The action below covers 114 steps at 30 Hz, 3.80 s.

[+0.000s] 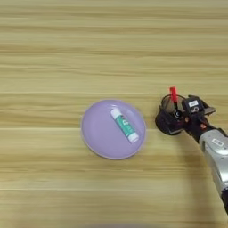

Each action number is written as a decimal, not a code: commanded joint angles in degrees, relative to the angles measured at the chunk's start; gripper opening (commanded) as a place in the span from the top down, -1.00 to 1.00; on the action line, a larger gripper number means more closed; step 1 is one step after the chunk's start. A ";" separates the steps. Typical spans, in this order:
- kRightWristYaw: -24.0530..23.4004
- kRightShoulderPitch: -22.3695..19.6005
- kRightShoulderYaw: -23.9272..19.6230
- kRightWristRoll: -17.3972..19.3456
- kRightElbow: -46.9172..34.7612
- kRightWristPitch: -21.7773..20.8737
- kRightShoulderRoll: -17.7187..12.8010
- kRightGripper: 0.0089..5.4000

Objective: Move the objects on the table

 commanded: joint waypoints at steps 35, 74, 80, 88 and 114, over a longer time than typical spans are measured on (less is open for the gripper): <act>0.74 3.36 -2.23 1.83 -11.85 2.13 -0.79 -1.00; 0.81 3.32 -1.21 1.11 -10.92 3.03 -0.72 0.43; 0.85 3.19 -1.23 1.09 -10.57 3.41 -0.85 0.58; 1.03 3.18 -1.82 2.18 -11.95 1.64 -0.41 0.58; 0.19 2.76 -4.18 5.01 -16.26 -0.95 0.57 0.58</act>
